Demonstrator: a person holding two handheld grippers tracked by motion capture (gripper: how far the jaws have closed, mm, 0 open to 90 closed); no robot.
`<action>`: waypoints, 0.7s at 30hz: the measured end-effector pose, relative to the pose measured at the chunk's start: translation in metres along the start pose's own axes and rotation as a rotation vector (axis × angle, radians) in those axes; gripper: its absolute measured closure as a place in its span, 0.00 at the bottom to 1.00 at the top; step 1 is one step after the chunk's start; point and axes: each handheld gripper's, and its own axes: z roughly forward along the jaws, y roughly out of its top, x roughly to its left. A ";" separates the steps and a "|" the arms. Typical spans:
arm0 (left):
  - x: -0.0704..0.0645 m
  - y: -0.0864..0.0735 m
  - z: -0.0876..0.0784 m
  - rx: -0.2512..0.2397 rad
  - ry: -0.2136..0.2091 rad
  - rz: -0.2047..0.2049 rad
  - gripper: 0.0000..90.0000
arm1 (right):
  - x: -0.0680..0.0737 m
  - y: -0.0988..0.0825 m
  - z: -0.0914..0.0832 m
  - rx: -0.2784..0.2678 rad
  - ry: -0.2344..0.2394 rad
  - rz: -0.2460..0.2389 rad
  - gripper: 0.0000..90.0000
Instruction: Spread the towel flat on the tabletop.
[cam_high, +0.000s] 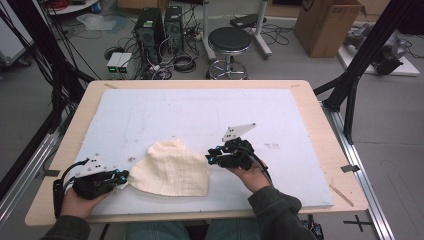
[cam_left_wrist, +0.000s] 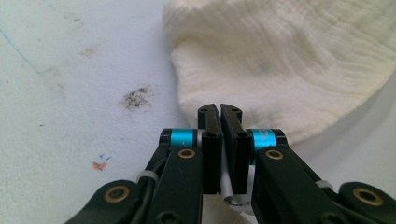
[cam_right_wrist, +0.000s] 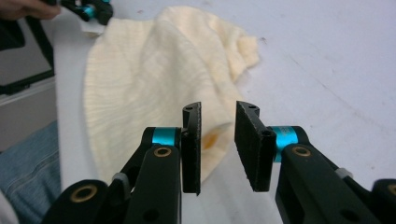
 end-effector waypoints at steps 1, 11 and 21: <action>0.001 -0.001 -0.001 0.004 0.007 0.001 0.96 | -0.002 -0.001 0.004 0.015 -0.009 0.007 0.80; 0.008 -0.005 0.000 0.008 0.049 -0.037 0.96 | -0.001 -0.028 0.026 0.107 0.054 0.046 0.77; 0.007 -0.004 0.002 0.014 0.035 -0.025 0.96 | 0.005 -0.032 0.036 0.156 0.058 0.021 0.99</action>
